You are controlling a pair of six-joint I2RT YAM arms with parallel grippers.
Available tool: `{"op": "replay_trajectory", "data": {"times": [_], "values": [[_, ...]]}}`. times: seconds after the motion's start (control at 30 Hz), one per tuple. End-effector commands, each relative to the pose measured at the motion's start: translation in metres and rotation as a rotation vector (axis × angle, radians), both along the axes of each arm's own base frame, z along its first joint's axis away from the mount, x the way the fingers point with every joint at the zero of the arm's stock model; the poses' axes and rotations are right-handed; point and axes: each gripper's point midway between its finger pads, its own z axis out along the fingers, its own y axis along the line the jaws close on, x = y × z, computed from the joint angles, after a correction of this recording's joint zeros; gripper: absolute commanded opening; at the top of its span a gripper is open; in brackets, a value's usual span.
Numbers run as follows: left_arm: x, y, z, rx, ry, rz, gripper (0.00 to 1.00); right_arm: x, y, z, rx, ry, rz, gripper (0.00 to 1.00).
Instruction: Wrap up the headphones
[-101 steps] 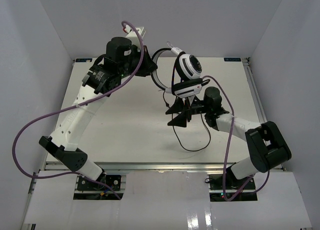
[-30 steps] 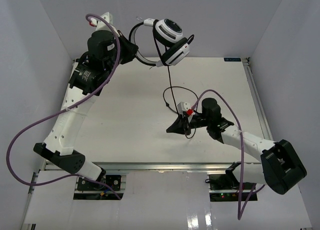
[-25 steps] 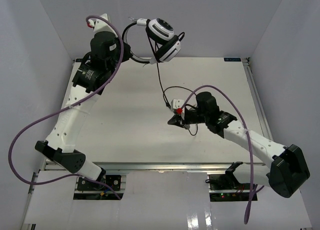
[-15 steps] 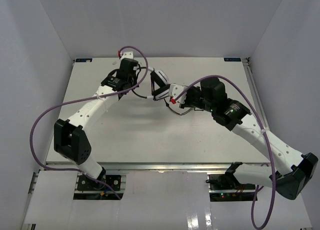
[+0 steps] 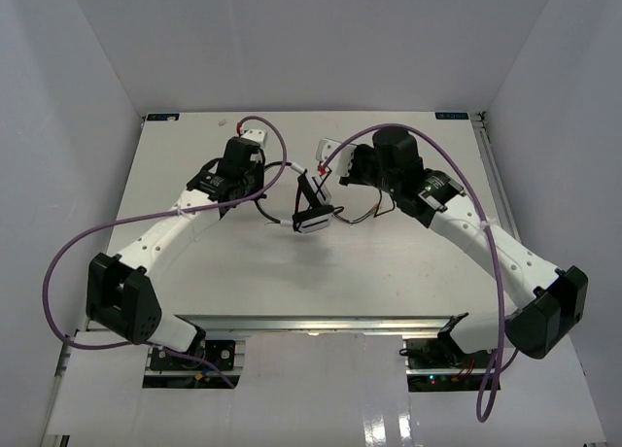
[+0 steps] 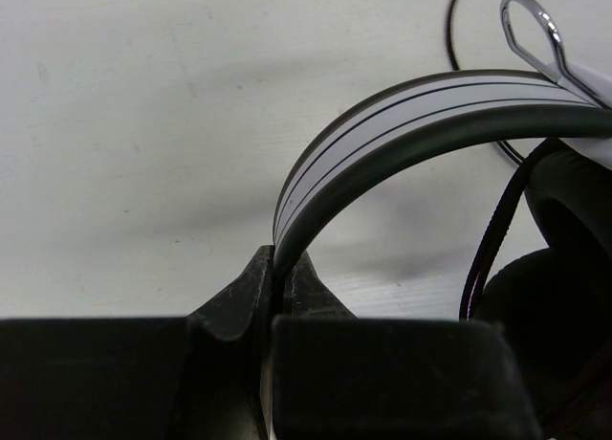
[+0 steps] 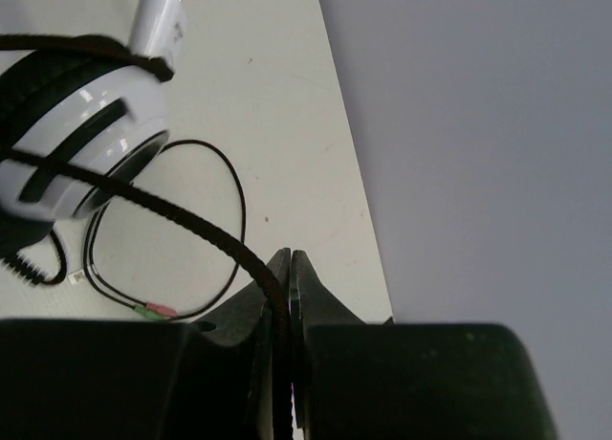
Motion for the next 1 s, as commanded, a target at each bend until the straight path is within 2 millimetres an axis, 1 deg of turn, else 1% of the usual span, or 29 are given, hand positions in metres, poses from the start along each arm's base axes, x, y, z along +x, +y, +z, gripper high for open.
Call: {"op": "replay_trajectory", "data": {"times": [0.0, 0.1, 0.13, 0.17, 0.23, 0.33, 0.4, 0.43, 0.5, 0.53, 0.6, 0.73, 0.77, 0.8, 0.87, 0.93, 0.97], "values": [[-0.026, -0.039, 0.062, -0.183, -0.140, -0.206, 0.00, 0.025, 0.015, 0.020, 0.224, 0.093, 0.032, 0.08], [-0.042, -0.054, 0.074, -0.234, -0.146, -0.301, 0.00, 0.033, 0.021, 0.004, 0.299, 0.216, 0.066, 0.08], [-0.046, -0.057, 0.080, -0.250, -0.153, -0.321, 0.00, 0.035, 0.022, 0.001, 0.317, 0.243, 0.076, 0.08], [-0.051, -0.062, 0.087, -0.274, -0.157, -0.347, 0.00, 0.037, 0.023, -0.006, 0.332, 0.281, 0.076, 0.08], [-0.055, -0.066, 0.098, -0.307, -0.170, -0.366, 0.00, 0.041, 0.019, -0.025, 0.347, 0.343, 0.060, 0.08], [-0.062, -0.073, 0.119, -0.365, -0.200, -0.408, 0.00, 0.044, 0.013, -0.049, 0.386, 0.439, 0.054, 0.08], [-0.068, -0.082, 0.135, -0.409, -0.210, -0.454, 0.00, 0.041, 0.012, -0.059, 0.419, 0.495, 0.067, 0.08], [-0.068, -0.084, 0.142, -0.425, -0.219, -0.467, 0.00, 0.037, 0.011, -0.065, 0.436, 0.530, 0.074, 0.08], [-0.069, -0.088, 0.155, -0.453, -0.231, -0.480, 0.00, 0.029, 0.013, -0.071, 0.480, 0.580, 0.120, 0.08], [-0.069, -0.089, 0.160, -0.463, -0.237, -0.480, 0.00, 0.021, 0.014, -0.078, 0.501, 0.627, 0.142, 0.08], [-0.070, -0.094, 0.180, -0.507, -0.261, -0.490, 0.00, 0.005, 0.020, -0.085, 0.551, 0.707, 0.216, 0.10], [-0.074, -0.107, 0.223, -0.613, -0.293, -0.545, 0.00, -0.020, 0.032, -0.083, 0.627, 0.802, 0.385, 0.14], [-0.076, -0.110, 0.231, -0.645, -0.289, -0.543, 0.00, -0.030, 0.033, -0.087, 0.659, 0.873, 0.400, 0.15], [-0.076, -0.112, 0.241, -0.663, -0.306, -0.552, 0.00, -0.036, 0.036, -0.078, 0.685, 0.896, 0.451, 0.16], [-0.074, -0.114, 0.261, -0.710, -0.331, -0.545, 0.00, -0.047, 0.039, -0.071, 0.712, 0.895, 0.545, 0.18], [-0.071, -0.115, 0.277, -0.748, -0.357, -0.526, 0.00, -0.063, 0.038, -0.074, 0.758, 1.016, 0.549, 0.20], [-0.068, -0.114, 0.286, -0.770, -0.372, -0.510, 0.00, -0.066, 0.039, -0.073, 0.770, 1.026, 0.560, 0.21]]}}
